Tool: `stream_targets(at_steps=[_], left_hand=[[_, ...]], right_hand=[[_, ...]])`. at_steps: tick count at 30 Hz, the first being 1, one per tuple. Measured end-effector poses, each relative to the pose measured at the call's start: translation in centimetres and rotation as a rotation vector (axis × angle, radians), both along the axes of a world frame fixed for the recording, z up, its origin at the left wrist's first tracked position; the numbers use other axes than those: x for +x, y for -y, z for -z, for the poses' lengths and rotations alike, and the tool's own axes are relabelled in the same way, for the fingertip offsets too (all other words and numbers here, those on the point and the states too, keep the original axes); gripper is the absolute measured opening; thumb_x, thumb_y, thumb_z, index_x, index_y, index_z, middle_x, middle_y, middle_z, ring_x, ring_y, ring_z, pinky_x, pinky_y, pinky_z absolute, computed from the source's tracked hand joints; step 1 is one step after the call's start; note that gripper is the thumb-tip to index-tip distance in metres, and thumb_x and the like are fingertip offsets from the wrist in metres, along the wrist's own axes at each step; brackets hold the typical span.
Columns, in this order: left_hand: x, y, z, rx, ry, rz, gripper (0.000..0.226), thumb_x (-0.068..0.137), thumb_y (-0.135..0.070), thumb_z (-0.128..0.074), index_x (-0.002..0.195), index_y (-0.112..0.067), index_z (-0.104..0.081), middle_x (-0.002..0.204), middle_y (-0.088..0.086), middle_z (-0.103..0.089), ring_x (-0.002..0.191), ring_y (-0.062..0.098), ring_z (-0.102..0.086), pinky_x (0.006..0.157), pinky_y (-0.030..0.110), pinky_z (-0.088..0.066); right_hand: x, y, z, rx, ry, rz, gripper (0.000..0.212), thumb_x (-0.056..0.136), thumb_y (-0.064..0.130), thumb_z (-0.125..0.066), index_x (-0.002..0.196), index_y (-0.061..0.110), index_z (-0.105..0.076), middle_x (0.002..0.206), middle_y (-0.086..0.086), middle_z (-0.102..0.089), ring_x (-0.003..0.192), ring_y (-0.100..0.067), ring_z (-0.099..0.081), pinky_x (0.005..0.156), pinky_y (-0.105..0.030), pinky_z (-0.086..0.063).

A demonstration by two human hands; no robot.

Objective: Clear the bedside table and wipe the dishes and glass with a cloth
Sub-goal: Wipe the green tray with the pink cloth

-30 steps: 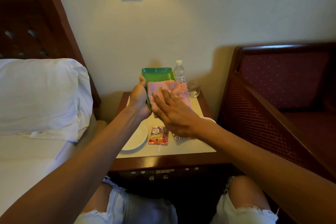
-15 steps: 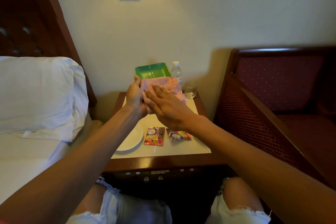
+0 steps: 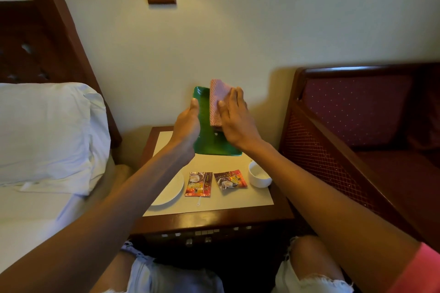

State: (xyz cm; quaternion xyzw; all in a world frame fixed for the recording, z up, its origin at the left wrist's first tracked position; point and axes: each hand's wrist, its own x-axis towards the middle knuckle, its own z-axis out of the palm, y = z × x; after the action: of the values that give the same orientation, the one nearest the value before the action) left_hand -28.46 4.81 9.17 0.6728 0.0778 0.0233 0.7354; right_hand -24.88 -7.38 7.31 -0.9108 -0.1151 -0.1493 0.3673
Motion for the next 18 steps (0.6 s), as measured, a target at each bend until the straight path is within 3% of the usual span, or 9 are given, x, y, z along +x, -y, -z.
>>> stream_targets(at_steps=[2, 3, 5, 7, 9, 12, 14, 16, 18], left_hand=[[-0.2, 0.4, 0.1, 0.019, 0.034, 0.007, 0.043, 0.105, -0.050, -0.028, 0.113, -0.023, -0.060, 0.099, 0.003, -0.068, 0.089, 0.016, -0.067, 0.068, 0.031, -0.055], [-0.4, 0.6, 0.1, 0.020, 0.051, 0.018, 0.041, 0.106, -0.048, -0.027, 0.110, -0.023, -0.060, 0.097, 0.002, -0.068, 0.086, 0.014, -0.067, 0.062, 0.027, -0.052], [-0.6, 0.9, 0.3, 0.031, 0.073, 0.037, 0.041, 0.106, -0.047, -0.027, 0.105, -0.024, -0.061, 0.096, 0.002, -0.068, 0.085, 0.014, -0.067, 0.060, 0.025, -0.051], [-0.9, 1.2, 0.1, 0.068, 0.082, 0.046, 0.040, 0.106, -0.048, -0.027, 0.098, -0.027, -0.060, 0.097, 0.003, -0.068, 0.090, 0.019, -0.067, 0.070, 0.031, -0.055], [-1.0, 1.2, -0.2, 0.089, 0.084, 0.039, 0.041, 0.105, -0.050, -0.027, 0.101, -0.026, -0.061, 0.102, 0.007, -0.069, 0.095, 0.024, -0.068, 0.081, 0.038, -0.057], [-0.3, 1.1, -1.2, 0.044, 0.129, -0.055, 0.044, 0.106, -0.047, -0.029, 0.108, -0.019, -0.062, 0.092, 0.004, -0.070, 0.077, 0.015, -0.070, 0.062, 0.027, -0.058], [0.3, 0.9, -1.8, 0.044, 0.184, -0.083, 0.043, 0.107, -0.044, -0.027, 0.103, -0.020, -0.063, 0.083, -0.001, -0.070, 0.063, 0.008, -0.069, 0.054, 0.023, -0.056], [0.6, 0.9, -1.8, 0.083, 0.192, -0.081, 0.044, 0.107, -0.045, -0.026, 0.104, -0.021, -0.063, 0.091, 0.001, -0.072, 0.079, 0.014, -0.072, 0.070, 0.032, -0.059], [0.3, 0.9, -0.9, 0.159, 0.141, -0.059, 0.048, 0.106, -0.048, -0.027, 0.113, -0.017, -0.063, 0.109, 0.014, -0.069, 0.102, 0.030, -0.068, 0.092, 0.049, -0.055]], right_hand=[[0.2, -0.4, -0.4, 0.136, -0.013, 0.038, 0.085, 0.089, 0.076, -0.020, 0.148, 0.014, -0.019, 0.150, -0.006, -0.025, 0.130, -0.032, -0.044, 0.096, -0.054, -0.050], [0.3, -0.4, -0.5, 0.174, -0.019, 0.048, 0.086, 0.085, 0.079, -0.023, 0.142, 0.014, -0.026, 0.141, -0.006, -0.031, 0.122, -0.031, -0.050, 0.088, -0.053, -0.054], [0.0, -0.3, -1.0, 0.225, -0.016, 0.080, 0.075, 0.088, 0.073, -0.035, 0.135, 0.014, -0.030, 0.136, -0.007, -0.037, 0.118, -0.030, -0.052, 0.088, -0.051, -0.054], [0.1, 0.3, -0.8, 0.277, -0.003, 0.115, 0.067, 0.090, 0.067, -0.043, 0.134, 0.018, -0.031, 0.135, -0.009, -0.042, 0.117, -0.028, -0.053, 0.088, -0.048, -0.055], [-0.2, 0.8, -0.2, 0.400, -0.012, 0.094, 0.070, 0.083, 0.074, -0.045, 0.132, 0.024, -0.032, 0.128, -0.006, -0.050, 0.111, -0.025, -0.058, 0.081, -0.047, -0.058], [-0.9, 0.5, 1.4, 0.580, -0.094, 0.056, 0.060, 0.084, 0.070, -0.050, 0.119, 0.023, -0.041, 0.111, -0.005, -0.059, 0.098, -0.026, -0.067, 0.065, -0.046, -0.061], [-1.7, 0.1, 1.9, 0.606, -0.095, 0.049, 0.045, 0.095, 0.054, -0.050, 0.116, 0.015, -0.046, 0.105, -0.009, -0.060, 0.089, -0.025, -0.067, 0.055, -0.032, -0.058], [-1.5, 0.3, 2.1, 0.643, -0.132, 0.033, 0.039, 0.099, 0.043, -0.048, 0.118, 0.009, -0.047, 0.106, -0.010, -0.058, 0.085, -0.020, -0.061, 0.045, -0.016, -0.049], [-1.2, 1.0, 1.3, 0.715, -0.209, 0.033, 0.037, 0.100, 0.040, -0.048, 0.118, 0.007, -0.047, 0.107, -0.010, -0.056, 0.090, -0.019, -0.058, 0.045, -0.013, -0.049]])
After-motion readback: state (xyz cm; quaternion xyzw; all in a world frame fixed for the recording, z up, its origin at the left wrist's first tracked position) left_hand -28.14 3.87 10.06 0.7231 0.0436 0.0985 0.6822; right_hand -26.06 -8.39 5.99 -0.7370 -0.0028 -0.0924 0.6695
